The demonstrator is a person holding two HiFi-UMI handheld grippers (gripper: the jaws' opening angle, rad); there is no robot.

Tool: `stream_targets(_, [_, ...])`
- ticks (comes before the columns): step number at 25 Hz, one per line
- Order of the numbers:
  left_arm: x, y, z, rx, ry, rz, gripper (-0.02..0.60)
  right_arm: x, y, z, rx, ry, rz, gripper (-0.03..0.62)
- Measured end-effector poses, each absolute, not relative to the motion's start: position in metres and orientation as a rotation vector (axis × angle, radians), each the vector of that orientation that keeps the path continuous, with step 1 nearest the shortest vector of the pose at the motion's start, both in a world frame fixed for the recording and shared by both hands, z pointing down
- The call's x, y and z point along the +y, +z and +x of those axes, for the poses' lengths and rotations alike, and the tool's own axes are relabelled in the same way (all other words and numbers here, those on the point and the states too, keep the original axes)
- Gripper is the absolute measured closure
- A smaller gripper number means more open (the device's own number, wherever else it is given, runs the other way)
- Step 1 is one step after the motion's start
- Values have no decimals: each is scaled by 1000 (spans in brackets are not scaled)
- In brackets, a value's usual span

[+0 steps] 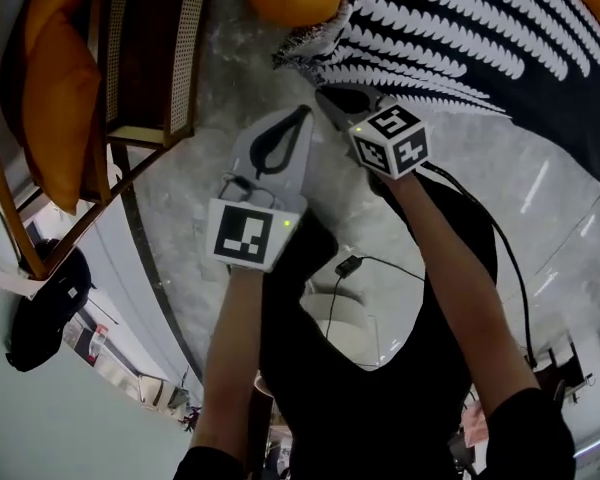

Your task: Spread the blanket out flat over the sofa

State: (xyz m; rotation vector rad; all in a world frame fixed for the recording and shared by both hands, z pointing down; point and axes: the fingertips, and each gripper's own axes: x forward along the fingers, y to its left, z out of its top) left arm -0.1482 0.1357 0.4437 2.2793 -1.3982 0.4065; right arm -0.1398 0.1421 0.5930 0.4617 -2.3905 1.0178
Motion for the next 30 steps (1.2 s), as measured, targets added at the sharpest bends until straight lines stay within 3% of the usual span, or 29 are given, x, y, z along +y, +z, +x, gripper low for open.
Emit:
stream_targets(11, [105, 548, -190, -1453, 326, 2358, 571, 113, 657, -171, -2438, 740, 463, 585])
stream_targets(30, [97, 618, -216, -1487, 247, 2497, 571, 144, 754, -176, -2347, 577, 422, 586])
